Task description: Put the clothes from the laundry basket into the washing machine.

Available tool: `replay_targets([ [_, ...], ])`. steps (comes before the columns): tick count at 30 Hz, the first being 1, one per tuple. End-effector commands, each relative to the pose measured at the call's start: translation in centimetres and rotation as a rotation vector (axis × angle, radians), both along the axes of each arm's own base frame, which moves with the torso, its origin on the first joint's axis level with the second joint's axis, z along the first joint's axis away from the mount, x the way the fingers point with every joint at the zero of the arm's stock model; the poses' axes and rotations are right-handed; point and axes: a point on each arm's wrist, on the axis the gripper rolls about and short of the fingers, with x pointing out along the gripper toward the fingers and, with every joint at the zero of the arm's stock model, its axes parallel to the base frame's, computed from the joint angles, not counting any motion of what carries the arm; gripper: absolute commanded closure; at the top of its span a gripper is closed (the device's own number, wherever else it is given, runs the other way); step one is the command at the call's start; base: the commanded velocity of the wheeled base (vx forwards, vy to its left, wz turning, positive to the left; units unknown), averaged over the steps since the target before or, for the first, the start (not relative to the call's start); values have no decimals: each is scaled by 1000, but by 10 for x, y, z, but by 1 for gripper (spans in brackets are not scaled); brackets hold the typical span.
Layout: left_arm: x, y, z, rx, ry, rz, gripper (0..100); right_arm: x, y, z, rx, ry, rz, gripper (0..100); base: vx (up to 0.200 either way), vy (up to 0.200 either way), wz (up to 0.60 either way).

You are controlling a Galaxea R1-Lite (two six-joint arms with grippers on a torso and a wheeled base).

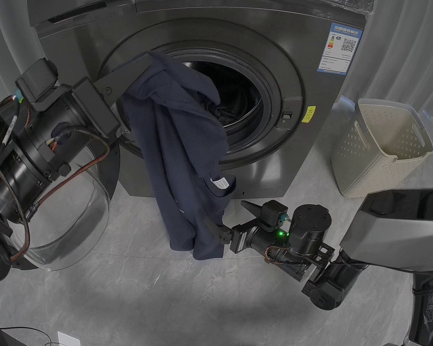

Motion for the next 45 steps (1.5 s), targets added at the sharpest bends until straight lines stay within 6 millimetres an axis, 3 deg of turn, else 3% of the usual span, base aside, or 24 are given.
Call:
replay_targets([
  [1, -6, 3, 4, -11, -16, -3, 100, 27, 4, -34, -44, 10, -32, 0, 0, 0, 0],
  [5, -10, 5, 6, -12, -16, -6, 100, 44, 1, -47, -52, 6, -55, 0, 0, 0, 0],
  [10, -12, 7, 7, -12, -16, -6, 100, 59, 3, -45, -25, -29, -73, 0, 0, 0, 0],
  [19, -12, 7, 6, -11, -13, -6, 100, 66, 9, -44, -11, -60, -60, 0, 0, 0, 0],
  [30, -12, 7, 7, -14, -15, -1, 100, 88, 32, -53, 12, -116, -17, 0, 0, 0, 0],
  [35, -14, 11, 8, -17, -19, 7, 100, 107, 39, -43, 61, -194, -34, 0, 0, 0, 0],
  [36, -14, 11, 7, -15, -16, 9, 100, 108, 42, -36, 80, -212, -35, 100, 0, 0, 0],
  [44, -12, 12, 6, -7, -1, 17, 100, 102, 35, -16, 90, -226, -40, 100, 0, 0, 0],
  [45, -8, 17, 5, -6, 6, 50, 100, 91, 23, 5, 93, -229, -47, 100, 0, 0, 0],
])
